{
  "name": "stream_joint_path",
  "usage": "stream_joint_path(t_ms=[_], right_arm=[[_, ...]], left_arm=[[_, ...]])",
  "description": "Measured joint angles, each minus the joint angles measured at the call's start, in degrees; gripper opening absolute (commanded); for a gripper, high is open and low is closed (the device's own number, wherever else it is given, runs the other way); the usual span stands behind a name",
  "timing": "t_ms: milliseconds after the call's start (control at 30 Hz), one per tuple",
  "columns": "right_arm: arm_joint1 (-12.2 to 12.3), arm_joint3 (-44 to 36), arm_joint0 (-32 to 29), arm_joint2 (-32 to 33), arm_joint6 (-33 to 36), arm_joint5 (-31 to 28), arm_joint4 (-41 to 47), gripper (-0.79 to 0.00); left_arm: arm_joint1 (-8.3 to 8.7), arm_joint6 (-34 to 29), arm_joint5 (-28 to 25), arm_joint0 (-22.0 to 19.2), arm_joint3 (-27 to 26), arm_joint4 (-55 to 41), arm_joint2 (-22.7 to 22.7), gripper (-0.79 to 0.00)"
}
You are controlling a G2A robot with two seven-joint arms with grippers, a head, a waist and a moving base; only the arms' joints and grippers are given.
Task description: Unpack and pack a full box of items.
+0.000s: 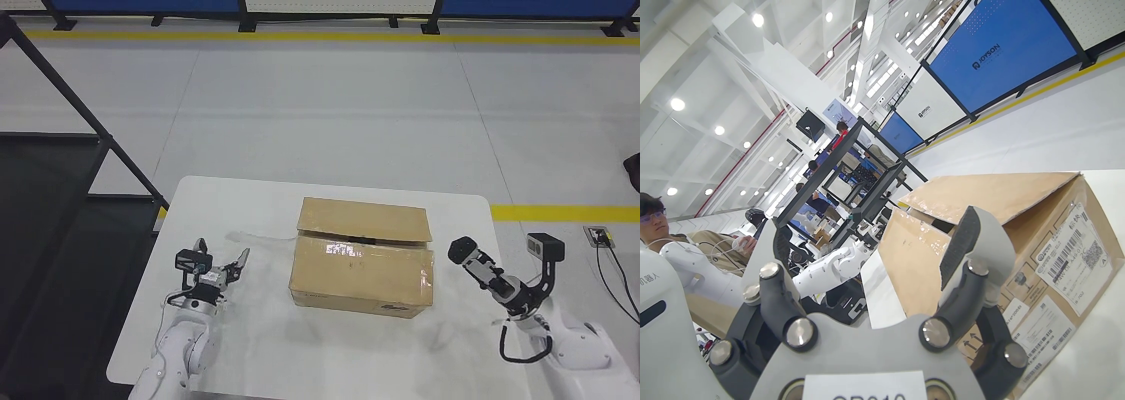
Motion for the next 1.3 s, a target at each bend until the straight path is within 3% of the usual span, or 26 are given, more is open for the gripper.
stream_joint_path(t_ms=[333, 567, 800, 1033, 1300], right_arm=[[0.20, 0.33, 0.01, 0.04, 0.05, 0.13, 0.03, 0.000], [0.48, 0.75, 0.90, -0.97, 3.63, 2.07, 2.61, 0.000], [0.72, 3.22, 2.36, -0.37, 3.14, 6.78, 0.74, 0.000], [0.18, 10.27, 7.85, -3.84, 4.97, 12.05, 0.81, 0.000], [-1.66, 19.34, 15.23, -10.94, 8.34, 11.40, 3.50, 0.000]], left_arm=[[-0.39, -0.93, -0.92, -2.62, 3.14, -1.26, 1.00, 0.000], [-0.27, -0.19, -4.84, -1.06, 1.06, -4.97, -0.04, 0.000], [0.14, -0.46, -5.60, 1.25, -0.71, -7.72, -2.52, 0.000], [0.23, -0.54, -5.61, 1.58, -0.95, -8.29, -3.05, 0.000], [-0.12, 1.53, -2.63, 1.57, -1.13, -12.60, -4.27, 0.000]])
